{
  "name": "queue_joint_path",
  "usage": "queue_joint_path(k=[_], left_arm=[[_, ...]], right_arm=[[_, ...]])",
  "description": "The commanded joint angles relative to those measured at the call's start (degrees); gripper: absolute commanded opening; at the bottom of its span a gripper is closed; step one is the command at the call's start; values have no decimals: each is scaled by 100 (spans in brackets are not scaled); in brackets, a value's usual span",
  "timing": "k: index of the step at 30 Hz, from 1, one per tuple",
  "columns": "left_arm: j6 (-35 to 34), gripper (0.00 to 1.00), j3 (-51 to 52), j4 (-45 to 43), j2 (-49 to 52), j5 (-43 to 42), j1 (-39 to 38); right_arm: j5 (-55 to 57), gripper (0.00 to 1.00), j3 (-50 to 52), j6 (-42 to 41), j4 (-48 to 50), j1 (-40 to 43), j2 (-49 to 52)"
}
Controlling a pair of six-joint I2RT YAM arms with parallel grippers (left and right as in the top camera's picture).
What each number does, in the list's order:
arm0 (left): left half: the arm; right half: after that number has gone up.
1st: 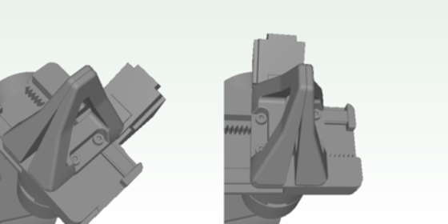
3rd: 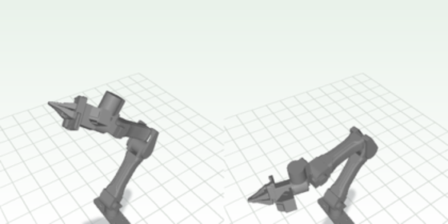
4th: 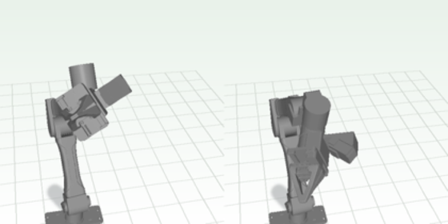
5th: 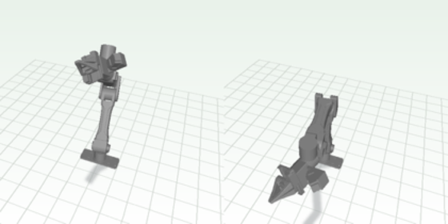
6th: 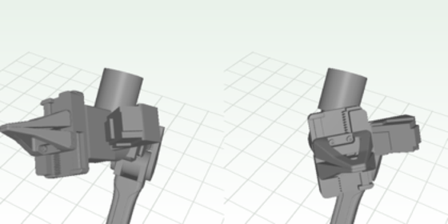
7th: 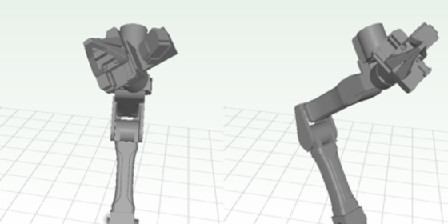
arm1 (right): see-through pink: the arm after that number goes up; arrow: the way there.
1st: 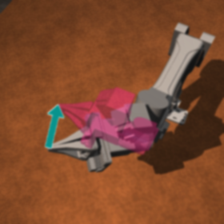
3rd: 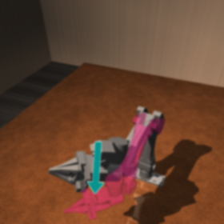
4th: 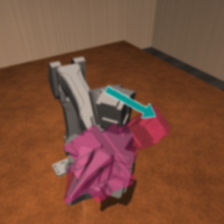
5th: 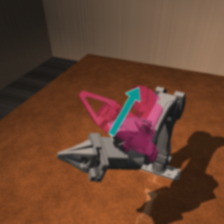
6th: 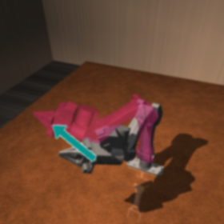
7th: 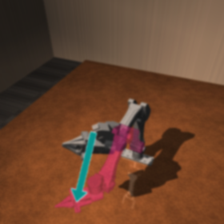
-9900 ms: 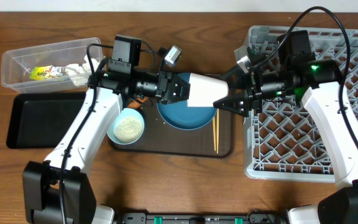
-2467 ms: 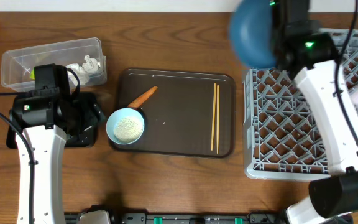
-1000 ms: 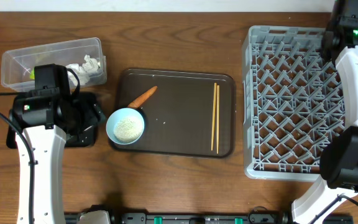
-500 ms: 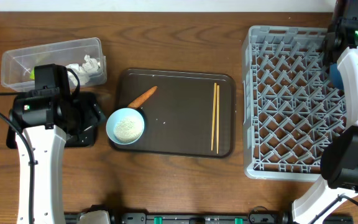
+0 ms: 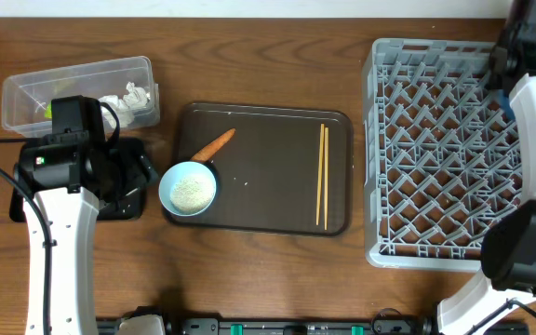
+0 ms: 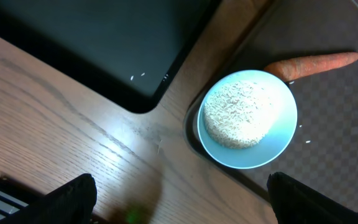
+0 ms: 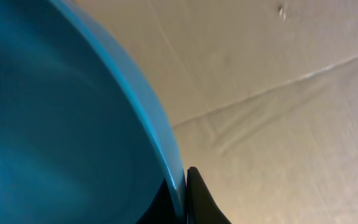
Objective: Sort waste into correct bins and load items into the dishwasher rack
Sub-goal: 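Lower the blue plate upright into the rack's right side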
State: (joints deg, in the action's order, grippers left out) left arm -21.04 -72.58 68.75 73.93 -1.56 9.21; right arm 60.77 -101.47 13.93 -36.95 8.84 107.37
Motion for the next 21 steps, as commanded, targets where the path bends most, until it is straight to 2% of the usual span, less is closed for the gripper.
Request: queue_joint_path(k=[1, 3, 13, 21], left_arm=[[-52, 90, -28, 22, 22, -35, 20], [-52, 90, -31, 20, 22, -33, 20], [-52, 90, -31, -4, 22, -35, 20], [-52, 90, -31, 0, 22, -35, 20]], right_arm=[[-267, 1, 2, 697, 195, 101, -201], [-282, 2, 2, 903, 310, 140, -188], [-745, 1, 39, 883, 308, 525, -181], [-557, 1, 833, 887, 852, 529, -181]])
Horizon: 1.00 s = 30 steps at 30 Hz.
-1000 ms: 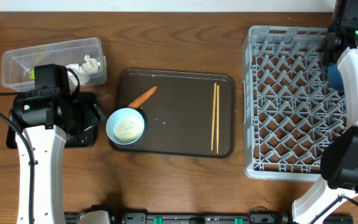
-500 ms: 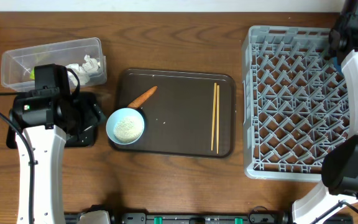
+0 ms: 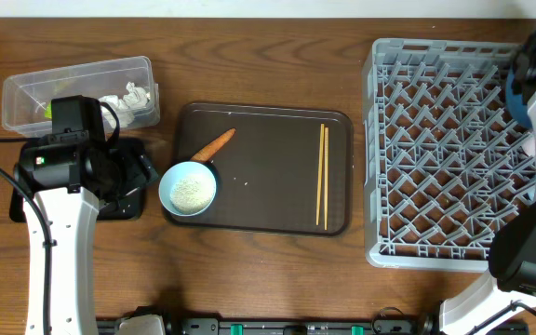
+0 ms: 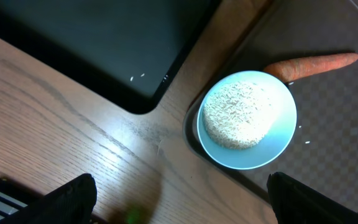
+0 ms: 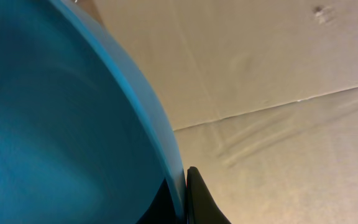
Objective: Sort waste into correct bins and load items into the dishwasher rack
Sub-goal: 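Lower the blue plate upright into the rack's right side, then open the right gripper and withdraw it from the plate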
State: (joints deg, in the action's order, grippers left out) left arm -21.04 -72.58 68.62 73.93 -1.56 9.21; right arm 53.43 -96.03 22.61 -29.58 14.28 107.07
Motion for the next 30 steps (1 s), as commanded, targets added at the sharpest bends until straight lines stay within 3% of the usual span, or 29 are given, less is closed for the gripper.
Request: queue_joint_path(k=[1, 7, 17, 25, 30], left_arm=[[-52, 90, -31, 13, 22, -35, 20], [-52, 90, -28, 2, 22, -35, 20], [-52, 90, -28, -15, 22, -35, 20], [-50, 90, -28, -28, 22, -35, 20], [-50, 90, -28, -33, 22, -33, 20]], right_arm=[[328, 1, 435, 20, 247, -17, -151], [1095, 1, 1073, 44, 1128, -31, -151], [1128, 2, 1086, 229, 1344, -352, -151], [778, 8, 1128, -315, 643, -962, -151], [579, 25, 1132, -1320, -243, -1036, -151]])
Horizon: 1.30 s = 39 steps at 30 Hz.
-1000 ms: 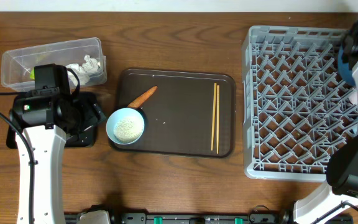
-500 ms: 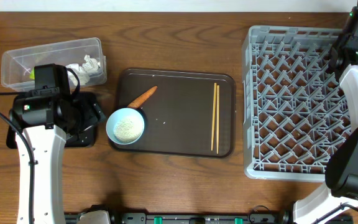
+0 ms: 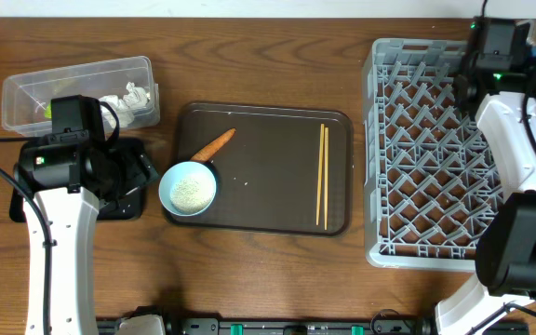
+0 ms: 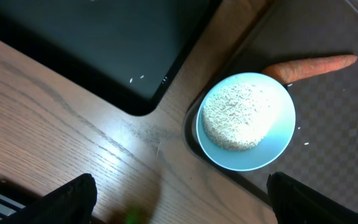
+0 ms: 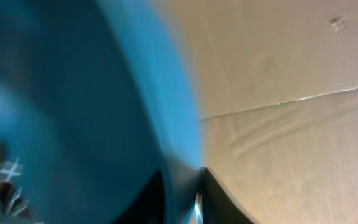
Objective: Sort waste into correct bins and load items into the dishwasher rack
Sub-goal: 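Open the right gripper and withdraw it from the plate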
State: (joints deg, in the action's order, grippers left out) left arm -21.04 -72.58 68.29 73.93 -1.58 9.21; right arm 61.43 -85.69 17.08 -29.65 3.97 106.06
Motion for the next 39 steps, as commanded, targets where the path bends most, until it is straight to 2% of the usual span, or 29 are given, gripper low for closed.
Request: queue_joint_path(k=[1, 2, 3, 4, 8, 10, 11, 18, 34, 37, 39], left_arm=[[-50, 90, -28, 2, 22, -33, 20], [-50, 90, -31, 2, 22, -33, 20], [-50, 90, -28, 2, 22, -33, 20], [-50, 90, -31, 2, 22, -33, 20], [-50, 90, -31, 2, 22, -33, 20], [-50, 90, -31, 2, 22, -33, 20], [-50, 90, -28, 2, 22, -31, 20], [-50, 90, -28, 2, 22, -31, 20], [-50, 90, -31, 46, 22, -31, 20], [-50, 90, -31, 42, 22, -31, 20], [-50, 90, -31, 44, 22, -31, 20]], right_arm=[[-278, 30, 98, -981, -448, -4, -50], [-385, 33, 98, -1115, -623, -2, -50], [-575, 41, 98, -1180, -807, -2, -50], [-870, 64, 98, -1191, -992, 0, -50], [-1665, 82, 98, -1196, -1340, 13, -50], [-1851, 95, 98, -1322, -1475, 11, -50], [-1856, 98, 98, -1414, -1558, -2, -52], [-1838, 99, 98, -1493, -1884, -138, -221], [-1996, 99, 98, -1576, -1969, -31, -1694], [-2597, 99, 98, -1578, -2103, -28, -1853], [-3565, 99, 98, -1576, -2218, -37, -1961]])
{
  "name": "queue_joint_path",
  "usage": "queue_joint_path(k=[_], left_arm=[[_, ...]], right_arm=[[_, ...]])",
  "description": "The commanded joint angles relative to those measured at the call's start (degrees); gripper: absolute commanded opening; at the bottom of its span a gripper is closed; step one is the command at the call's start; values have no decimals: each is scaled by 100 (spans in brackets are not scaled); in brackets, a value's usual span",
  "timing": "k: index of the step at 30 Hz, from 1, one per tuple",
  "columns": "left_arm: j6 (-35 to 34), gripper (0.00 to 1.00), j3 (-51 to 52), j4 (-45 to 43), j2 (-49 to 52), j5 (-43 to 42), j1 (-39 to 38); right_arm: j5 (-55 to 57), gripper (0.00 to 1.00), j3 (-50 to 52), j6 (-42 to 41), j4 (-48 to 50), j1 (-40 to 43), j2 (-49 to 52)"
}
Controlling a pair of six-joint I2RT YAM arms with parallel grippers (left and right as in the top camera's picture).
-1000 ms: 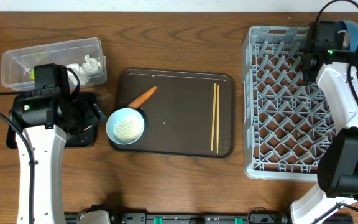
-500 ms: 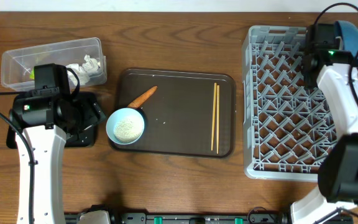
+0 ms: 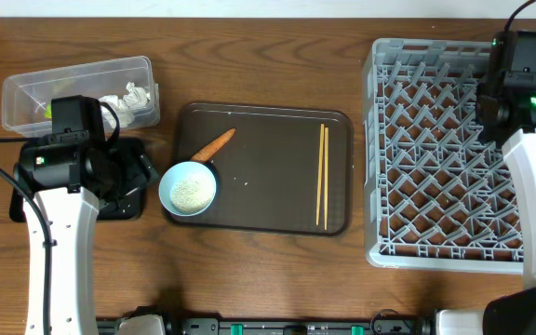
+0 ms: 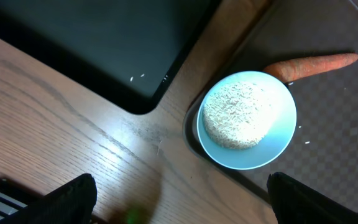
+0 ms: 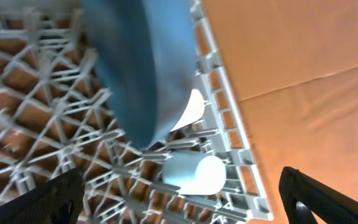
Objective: Sort waste into correct bins and load items into the dishwasher rack
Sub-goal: 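Open the right gripper and withdraw it from the plate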
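In the right wrist view a blue plate point(image 5: 142, 68) stands on edge among the prongs of the grey dishwasher rack point(image 5: 42, 124), with a pale blue cup point(image 5: 194, 175) lying beside it. My right gripper point(image 5: 182, 190) hangs open above them, at the rack's far right corner. On the dark tray point(image 3: 268, 121) are a blue bowl of rice point(image 4: 247, 118), a carrot point(image 4: 312, 64) and a pair of chopsticks point(image 3: 322, 177). My left gripper point(image 4: 180, 190) is open and empty over bare wood, just left of the bowl.
A black bin point(image 4: 92, 43) sits under the left arm, beside the tray. A clear plastic container point(image 3: 77, 84) with crumpled white paper stands at the back left. The rack point(image 3: 435, 149) fills the table's right side.
My right gripper was shut on the blue plate at the rack. It is open now, and the plate stands in the rack on its own. The left arm has not moved.
My right gripper held the blue plate up off the rack's far right side at the first two moments. Then it had the plate down at the rack's back right corner. Now the plate stands released in the rack. The left arm and the tray's items stayed put.
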State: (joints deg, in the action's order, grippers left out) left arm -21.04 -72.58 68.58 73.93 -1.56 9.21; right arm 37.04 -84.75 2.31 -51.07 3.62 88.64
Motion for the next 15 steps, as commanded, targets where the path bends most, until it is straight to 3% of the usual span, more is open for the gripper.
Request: queue_joint_path(k=[1, 4, 6, 15], left_arm=[[-50, 90, -28, 15, 22, -35, 20], [-50, 91, -31, -7, 22, -35, 20], [-50, 91, -31, -48, 22, -33, 20], [-50, 91, -28, -109, 22, -37, 20]], right_arm=[[-1888, 99, 4, -96, -190, -28, -282], [-4522, 86, 4, -55, -601, -181, -391], [-5268, 82, 7, -144, -874, -426, -389], [-4234, 81, 13, -1532, -955, -2505, -72]])
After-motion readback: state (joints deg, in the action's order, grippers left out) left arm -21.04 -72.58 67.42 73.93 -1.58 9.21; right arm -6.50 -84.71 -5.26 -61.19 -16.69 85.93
